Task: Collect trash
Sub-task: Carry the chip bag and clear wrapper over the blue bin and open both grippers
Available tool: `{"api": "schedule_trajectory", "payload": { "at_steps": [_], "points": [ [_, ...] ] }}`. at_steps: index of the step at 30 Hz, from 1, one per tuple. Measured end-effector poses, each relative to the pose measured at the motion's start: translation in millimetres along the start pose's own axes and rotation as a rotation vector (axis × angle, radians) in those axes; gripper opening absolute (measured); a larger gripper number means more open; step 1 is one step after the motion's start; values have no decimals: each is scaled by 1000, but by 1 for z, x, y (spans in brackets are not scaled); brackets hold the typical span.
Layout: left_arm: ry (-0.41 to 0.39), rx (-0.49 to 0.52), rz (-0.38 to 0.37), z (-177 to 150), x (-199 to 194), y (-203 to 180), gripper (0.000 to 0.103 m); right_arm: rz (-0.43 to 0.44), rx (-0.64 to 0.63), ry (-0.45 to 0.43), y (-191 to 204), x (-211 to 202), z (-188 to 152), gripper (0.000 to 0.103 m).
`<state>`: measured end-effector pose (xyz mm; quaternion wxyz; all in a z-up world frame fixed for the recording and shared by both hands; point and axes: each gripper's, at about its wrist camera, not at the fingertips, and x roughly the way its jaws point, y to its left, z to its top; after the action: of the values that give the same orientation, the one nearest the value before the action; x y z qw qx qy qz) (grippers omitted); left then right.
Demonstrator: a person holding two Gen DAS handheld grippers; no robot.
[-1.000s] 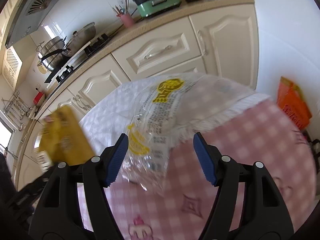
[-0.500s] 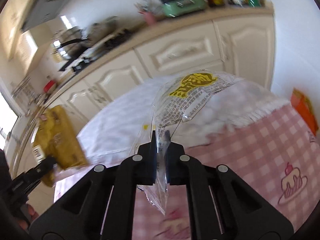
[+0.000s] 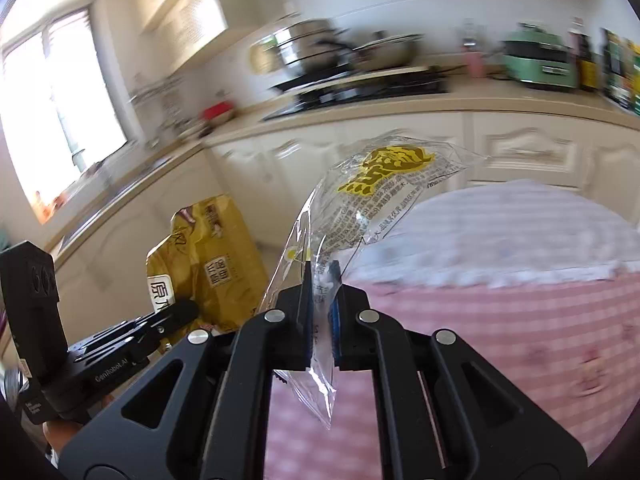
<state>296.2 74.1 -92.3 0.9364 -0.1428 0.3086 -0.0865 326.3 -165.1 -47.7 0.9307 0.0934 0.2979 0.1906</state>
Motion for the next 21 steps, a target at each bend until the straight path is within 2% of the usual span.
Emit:
{"api": "schedule_trajectory", "payload": {
  "at_steps": [5, 8, 12, 16, 21],
  "points": [
    [-6, -46, 100, -21, -26, 74, 8, 62, -76, 85, 70, 43, -34, 7],
    [20, -67, 157, -38, -31, 117, 8, 93, -126, 147, 109, 72, -61, 7],
    [101, -116, 211, -67, -19, 172, 8, 127, -194, 255, 151, 119, -98, 7],
    [201, -161, 258, -101, 10, 216, 8, 136, -217, 374, 167, 170, -140, 7],
    [327, -211, 291, -139, 58, 259, 8, 108, -222, 521, 165, 237, -195, 7]
  ]
}}
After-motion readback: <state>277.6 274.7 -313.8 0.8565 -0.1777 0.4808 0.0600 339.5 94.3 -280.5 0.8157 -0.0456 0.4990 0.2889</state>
